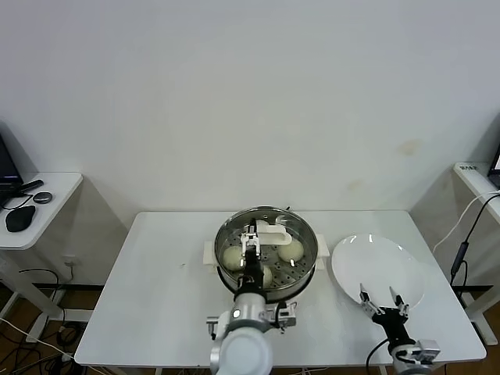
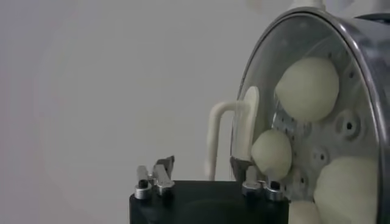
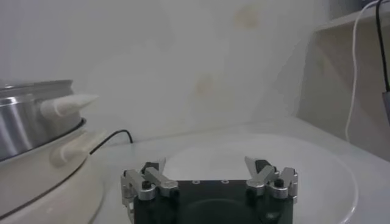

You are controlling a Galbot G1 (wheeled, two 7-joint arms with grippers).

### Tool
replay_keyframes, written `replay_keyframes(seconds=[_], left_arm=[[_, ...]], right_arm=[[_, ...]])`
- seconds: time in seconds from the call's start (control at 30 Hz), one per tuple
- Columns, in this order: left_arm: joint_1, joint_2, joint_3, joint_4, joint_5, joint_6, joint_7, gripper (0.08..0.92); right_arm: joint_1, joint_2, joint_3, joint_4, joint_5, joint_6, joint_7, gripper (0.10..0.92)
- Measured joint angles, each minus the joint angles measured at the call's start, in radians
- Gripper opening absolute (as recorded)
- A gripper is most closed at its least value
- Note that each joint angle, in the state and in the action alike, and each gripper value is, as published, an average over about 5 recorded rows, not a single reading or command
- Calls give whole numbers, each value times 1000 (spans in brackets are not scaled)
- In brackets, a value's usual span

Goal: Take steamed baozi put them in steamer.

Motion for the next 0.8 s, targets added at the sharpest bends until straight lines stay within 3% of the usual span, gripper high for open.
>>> replay_keyframes(seconds=[0.23, 0.43, 0.8], left_arm=[[86, 31, -69, -140, -60, -16, -53, 822], [166, 47, -188, -234, -243, -54, -151, 823], [348, 53, -504, -210, -879, -324, -304, 823]], right_arm=[[-18, -10, -22, 21, -20, -10, -16, 823], [-36, -15, -46, 45, -50, -2, -29, 823], [-77, -21, -82, 84, -141, -9, -9, 823]])
